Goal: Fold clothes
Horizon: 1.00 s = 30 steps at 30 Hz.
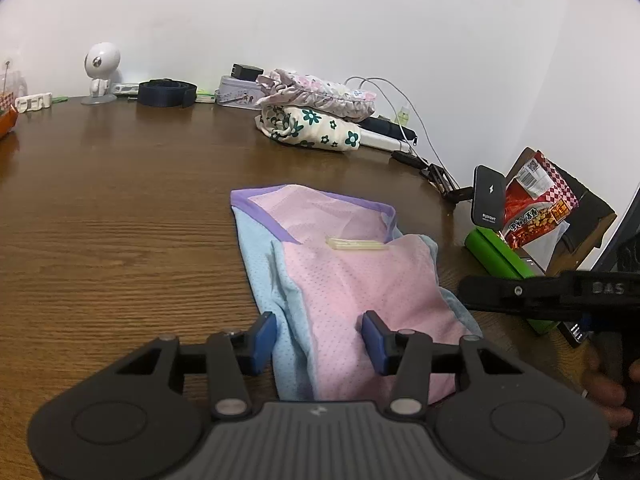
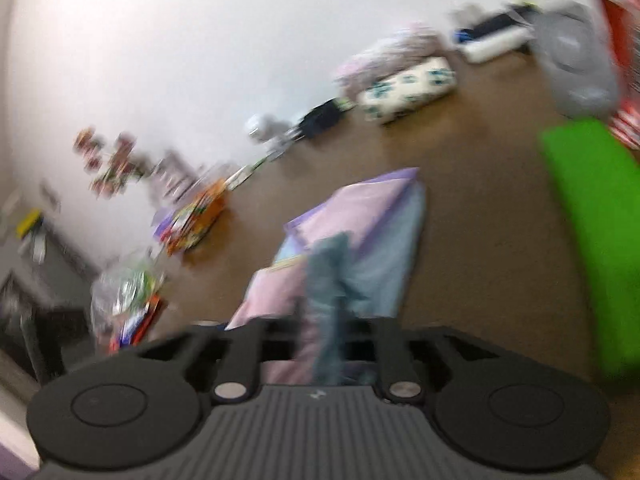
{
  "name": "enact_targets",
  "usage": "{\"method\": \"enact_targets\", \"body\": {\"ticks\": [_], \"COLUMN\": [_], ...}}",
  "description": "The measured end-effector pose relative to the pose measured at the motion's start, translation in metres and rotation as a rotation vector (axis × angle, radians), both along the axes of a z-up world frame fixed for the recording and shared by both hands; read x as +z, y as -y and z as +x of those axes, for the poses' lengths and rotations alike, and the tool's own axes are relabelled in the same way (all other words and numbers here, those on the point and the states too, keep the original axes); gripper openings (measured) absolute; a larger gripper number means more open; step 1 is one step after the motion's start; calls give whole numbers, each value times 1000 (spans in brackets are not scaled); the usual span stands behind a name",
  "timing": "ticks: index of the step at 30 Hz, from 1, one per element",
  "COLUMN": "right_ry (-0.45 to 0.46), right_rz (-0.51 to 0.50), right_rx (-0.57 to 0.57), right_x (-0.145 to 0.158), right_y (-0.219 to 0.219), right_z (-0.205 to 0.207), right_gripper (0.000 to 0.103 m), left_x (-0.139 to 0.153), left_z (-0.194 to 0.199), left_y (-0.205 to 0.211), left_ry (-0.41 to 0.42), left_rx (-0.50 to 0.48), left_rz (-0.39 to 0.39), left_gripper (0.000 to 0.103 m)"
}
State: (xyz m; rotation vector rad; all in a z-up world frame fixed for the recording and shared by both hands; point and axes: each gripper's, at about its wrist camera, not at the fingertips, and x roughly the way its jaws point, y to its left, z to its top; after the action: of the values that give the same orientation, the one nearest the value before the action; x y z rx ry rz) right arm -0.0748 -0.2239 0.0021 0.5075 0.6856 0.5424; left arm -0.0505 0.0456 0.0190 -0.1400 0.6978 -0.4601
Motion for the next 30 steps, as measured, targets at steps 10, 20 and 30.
{"method": "enact_targets", "body": {"ticks": [10,20,30], "right_ry": [-101,15,70], "right_rz": [29,-221,-254], "right_rx": [-151,-117,-62], "right_x": [-7,2,-1], "right_y": [25,-39,-29], "right_z": [6,40,6], "right_gripper": [5,7,23], "left_x": [10,16,14], "left_z": [-3,5,7], "left_y": [0,39,23], "left_ry": [12,94,65], "left_rx": [14,-23,38], "left_rz": [-1,135,70], "left_gripper": [45,46,51]}}
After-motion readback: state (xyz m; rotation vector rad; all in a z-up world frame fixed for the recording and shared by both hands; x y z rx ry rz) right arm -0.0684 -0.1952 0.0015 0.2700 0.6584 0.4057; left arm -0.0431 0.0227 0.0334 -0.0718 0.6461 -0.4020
